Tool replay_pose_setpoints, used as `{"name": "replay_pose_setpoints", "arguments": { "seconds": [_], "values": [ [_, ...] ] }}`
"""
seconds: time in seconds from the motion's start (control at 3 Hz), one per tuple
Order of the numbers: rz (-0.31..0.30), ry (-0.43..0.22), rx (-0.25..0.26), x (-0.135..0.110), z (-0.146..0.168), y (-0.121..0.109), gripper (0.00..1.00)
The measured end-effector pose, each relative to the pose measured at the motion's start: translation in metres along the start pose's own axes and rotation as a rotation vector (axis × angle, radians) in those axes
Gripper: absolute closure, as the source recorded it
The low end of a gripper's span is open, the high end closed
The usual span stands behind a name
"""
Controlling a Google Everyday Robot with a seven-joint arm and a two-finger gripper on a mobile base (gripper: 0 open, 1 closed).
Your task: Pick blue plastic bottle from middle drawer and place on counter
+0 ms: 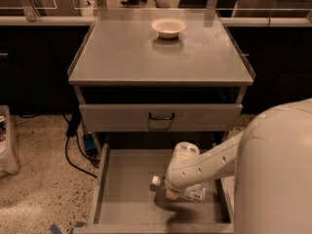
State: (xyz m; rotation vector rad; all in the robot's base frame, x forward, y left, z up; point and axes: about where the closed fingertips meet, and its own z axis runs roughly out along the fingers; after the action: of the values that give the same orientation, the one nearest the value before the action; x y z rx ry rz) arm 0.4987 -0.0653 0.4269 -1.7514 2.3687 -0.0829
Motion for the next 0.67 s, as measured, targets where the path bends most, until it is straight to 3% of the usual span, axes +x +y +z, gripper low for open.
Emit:
{"name": "replay_pose_setpoints", "arguments": {
  "seconds": [0.33,0.67],
  "values": [
    [-0.041,-0.017,0.071,-0.003,-0.066,-0.003,1.00],
    [-0.055,-0.025,0.119,-0.006,-0.103,-0.008,1.00]
  ]
}}
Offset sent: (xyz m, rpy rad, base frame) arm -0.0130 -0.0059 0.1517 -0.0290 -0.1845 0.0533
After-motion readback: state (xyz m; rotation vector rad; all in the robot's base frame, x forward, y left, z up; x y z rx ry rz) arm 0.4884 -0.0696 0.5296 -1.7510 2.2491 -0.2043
